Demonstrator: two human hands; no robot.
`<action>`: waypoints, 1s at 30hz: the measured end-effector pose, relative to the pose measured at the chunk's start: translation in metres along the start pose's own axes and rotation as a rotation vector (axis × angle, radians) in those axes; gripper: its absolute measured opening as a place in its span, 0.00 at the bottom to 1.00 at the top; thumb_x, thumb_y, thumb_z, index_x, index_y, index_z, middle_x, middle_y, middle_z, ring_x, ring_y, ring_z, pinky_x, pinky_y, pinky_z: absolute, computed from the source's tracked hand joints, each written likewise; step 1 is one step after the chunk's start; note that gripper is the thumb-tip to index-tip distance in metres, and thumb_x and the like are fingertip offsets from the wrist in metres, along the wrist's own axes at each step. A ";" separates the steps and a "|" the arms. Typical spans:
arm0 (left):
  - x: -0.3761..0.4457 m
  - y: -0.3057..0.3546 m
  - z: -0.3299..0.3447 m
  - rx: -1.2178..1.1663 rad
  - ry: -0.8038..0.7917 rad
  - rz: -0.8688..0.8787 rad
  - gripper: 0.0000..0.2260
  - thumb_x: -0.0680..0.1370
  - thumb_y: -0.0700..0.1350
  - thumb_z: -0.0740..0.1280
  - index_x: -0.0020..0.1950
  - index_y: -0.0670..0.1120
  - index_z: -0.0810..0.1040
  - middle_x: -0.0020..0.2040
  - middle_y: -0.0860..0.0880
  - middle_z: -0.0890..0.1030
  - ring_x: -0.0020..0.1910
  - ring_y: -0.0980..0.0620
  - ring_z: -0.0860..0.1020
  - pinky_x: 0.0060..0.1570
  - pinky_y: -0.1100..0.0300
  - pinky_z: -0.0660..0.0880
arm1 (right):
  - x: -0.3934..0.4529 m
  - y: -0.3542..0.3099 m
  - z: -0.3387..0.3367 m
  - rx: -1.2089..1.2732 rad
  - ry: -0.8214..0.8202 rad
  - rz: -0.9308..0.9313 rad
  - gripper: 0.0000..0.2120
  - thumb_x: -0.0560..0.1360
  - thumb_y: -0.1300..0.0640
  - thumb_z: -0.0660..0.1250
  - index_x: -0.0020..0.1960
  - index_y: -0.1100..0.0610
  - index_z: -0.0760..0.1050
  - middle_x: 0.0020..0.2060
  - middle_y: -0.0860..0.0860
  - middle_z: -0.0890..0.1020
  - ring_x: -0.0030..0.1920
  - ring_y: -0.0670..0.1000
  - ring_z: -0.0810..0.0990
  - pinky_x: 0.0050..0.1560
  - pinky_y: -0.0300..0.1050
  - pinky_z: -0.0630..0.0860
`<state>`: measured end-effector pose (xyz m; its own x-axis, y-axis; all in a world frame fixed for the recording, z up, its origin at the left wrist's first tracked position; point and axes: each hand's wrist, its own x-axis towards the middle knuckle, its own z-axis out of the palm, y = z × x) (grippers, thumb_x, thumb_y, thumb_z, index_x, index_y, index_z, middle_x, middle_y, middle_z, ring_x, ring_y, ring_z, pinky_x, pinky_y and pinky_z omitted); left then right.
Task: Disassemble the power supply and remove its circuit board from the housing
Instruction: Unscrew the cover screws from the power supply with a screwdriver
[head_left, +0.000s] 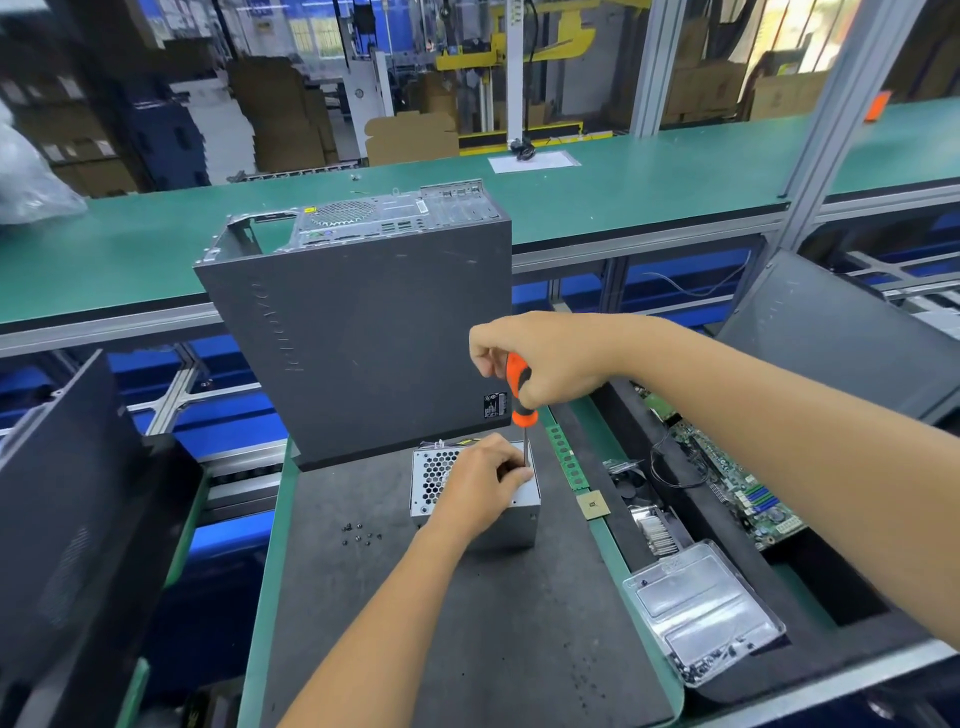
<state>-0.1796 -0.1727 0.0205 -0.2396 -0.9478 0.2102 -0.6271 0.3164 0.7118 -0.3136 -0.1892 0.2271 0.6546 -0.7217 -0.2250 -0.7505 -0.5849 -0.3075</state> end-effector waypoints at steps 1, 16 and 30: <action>0.000 0.000 0.000 -0.003 0.001 0.001 0.04 0.74 0.43 0.70 0.40 0.44 0.80 0.40 0.52 0.77 0.38 0.55 0.74 0.42 0.63 0.71 | 0.001 -0.001 0.003 -0.041 0.036 0.018 0.11 0.72 0.58 0.67 0.51 0.54 0.68 0.46 0.50 0.74 0.42 0.52 0.74 0.41 0.49 0.73; 0.000 0.001 0.001 -0.009 0.000 -0.013 0.03 0.74 0.42 0.70 0.41 0.46 0.79 0.40 0.53 0.76 0.36 0.59 0.72 0.40 0.69 0.69 | 0.003 0.001 0.006 -0.341 0.135 0.260 0.15 0.80 0.46 0.56 0.46 0.57 0.66 0.38 0.53 0.71 0.38 0.55 0.72 0.32 0.48 0.65; 0.000 0.002 0.001 -0.023 0.013 -0.005 0.02 0.74 0.41 0.70 0.42 0.43 0.80 0.42 0.50 0.78 0.40 0.54 0.75 0.42 0.67 0.70 | 0.004 0.012 0.007 -0.274 0.169 0.197 0.13 0.80 0.46 0.58 0.44 0.56 0.66 0.35 0.51 0.70 0.35 0.54 0.71 0.31 0.47 0.63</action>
<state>-0.1816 -0.1722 0.0218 -0.2265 -0.9500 0.2149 -0.6112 0.3104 0.7281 -0.3194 -0.1960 0.2162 0.4879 -0.8679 -0.0929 -0.8721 -0.4893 -0.0097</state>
